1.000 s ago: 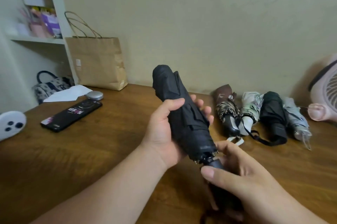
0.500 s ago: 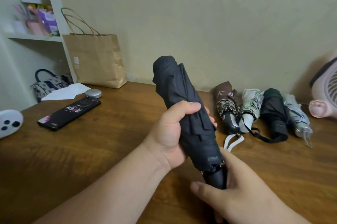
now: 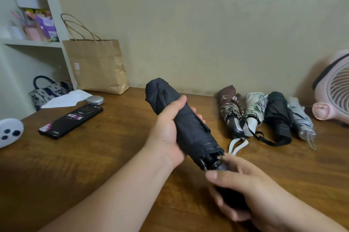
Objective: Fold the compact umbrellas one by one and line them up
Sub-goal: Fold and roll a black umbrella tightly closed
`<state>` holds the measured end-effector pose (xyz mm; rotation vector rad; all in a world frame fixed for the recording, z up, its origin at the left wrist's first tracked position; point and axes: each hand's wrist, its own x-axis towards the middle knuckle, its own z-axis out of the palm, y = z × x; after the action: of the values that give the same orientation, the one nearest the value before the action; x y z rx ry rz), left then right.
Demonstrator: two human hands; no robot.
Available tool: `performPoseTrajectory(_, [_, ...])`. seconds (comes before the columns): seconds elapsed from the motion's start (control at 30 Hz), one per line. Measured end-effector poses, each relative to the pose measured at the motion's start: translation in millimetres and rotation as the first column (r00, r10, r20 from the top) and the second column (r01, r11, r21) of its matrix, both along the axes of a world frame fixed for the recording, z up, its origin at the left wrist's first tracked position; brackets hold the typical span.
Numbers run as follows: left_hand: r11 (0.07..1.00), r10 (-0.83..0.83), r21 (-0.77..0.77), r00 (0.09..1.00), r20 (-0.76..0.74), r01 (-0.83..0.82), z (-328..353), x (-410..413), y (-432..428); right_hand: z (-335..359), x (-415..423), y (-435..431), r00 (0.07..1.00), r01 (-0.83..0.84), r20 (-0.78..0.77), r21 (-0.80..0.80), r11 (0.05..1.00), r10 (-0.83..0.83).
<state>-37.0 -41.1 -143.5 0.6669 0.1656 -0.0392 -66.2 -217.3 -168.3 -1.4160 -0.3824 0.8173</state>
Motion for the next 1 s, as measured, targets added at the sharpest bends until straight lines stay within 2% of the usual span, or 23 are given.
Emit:
performPoseTrajectory(0.03, [0.999, 0.024, 0.047, 0.999, -0.031, -0.023, -0.6, 2.2, 1.4, -1.5, -1.2, 1.7, 0.983, 0.103, 0.163, -0.131, 0.986, -0.081])
performPoseTrajectory(0.07, [0.996, 0.049, 0.076, 0.998, -0.044, -0.045, -1.3, 4.3, 3.0, -4.5, -1.8, 3.9, 0.942, 0.208, 0.303, -0.193, 0.959, -0.143])
performPoseTrajectory(0.13, [0.994, 0.061, 0.091, 0.997, -0.048, -0.057, -0.7, 5.4, 4.9, -11.1, -5.4, 10.0, 0.874, 0.316, 0.429, -0.149, 0.937, -0.226])
performPoseTrajectory(0.23, [0.992, -0.039, 0.122, 0.999, 0.039, 0.034, -1.6, -0.8, 0.4, -12.8, -9.9, 15.7, 0.885, 0.321, 0.366, -0.036, 0.946, -0.287])
performPoseTrajectory(0.3, [0.950, -0.196, 0.266, 0.974, 0.112, 0.161, -9.6, -6.2, -9.7, -8.9, -8.6, 15.8, 0.906, 0.305, 0.296, 0.042, 0.952, -0.303])
performPoseTrajectory(0.4, [0.834, -0.332, 0.482, 0.942, 0.049, 0.269, -16.4, -12.1, -28.2, -1.3, -5.6, 12.1, 0.857, 0.393, 0.364, -0.006, 0.920, -0.364])
performPoseTrajectory(0.53, [0.745, -0.216, 0.651, 0.976, 0.027, 0.146, -20.1, -9.8, -32.8, -0.3, -3.0, 6.4, 0.863, 0.336, 0.452, -0.180, 0.924, -0.226])
performPoseTrajectory(0.63, [0.603, -0.046, 0.797, 0.999, -0.003, 0.031, -21.5, -1.3, -19.1, -4.0, -0.7, 2.5, 0.832, 0.365, 0.527, -0.279, 0.888, -0.176])
performPoseTrajectory(0.67, [0.565, -0.002, 0.825, 1.000, -0.018, 0.016, -21.5, 2.0, -12.2, -5.3, 0.6, 0.8, 0.810, 0.394, 0.560, -0.305, 0.867, -0.171])
performPoseTrajectory(0.77, [0.536, 0.035, 0.843, 0.997, -0.075, 0.045, -18.0, 18.4, 6.1, 4.2, 12.8, -4.5, 0.752, 0.460, 0.644, -0.363, 0.810, -0.138])
performPoseTrajectory(0.87, [0.467, 0.021, 0.881, 0.995, -0.094, 0.073, -13.9, 50.2, 12.4, 28.4, 41.6, -8.8, 0.654, 0.554, 0.756, -0.442, 0.706, -0.041])
performPoseTrajectory(1.0, [0.347, -0.019, 0.935, 0.997, -0.070, 0.073, -2.9, 95.3, 4.8, 53.1, 95.7, -8.7, 0.447, 0.731, 0.894, -0.383, 0.565, 0.029])
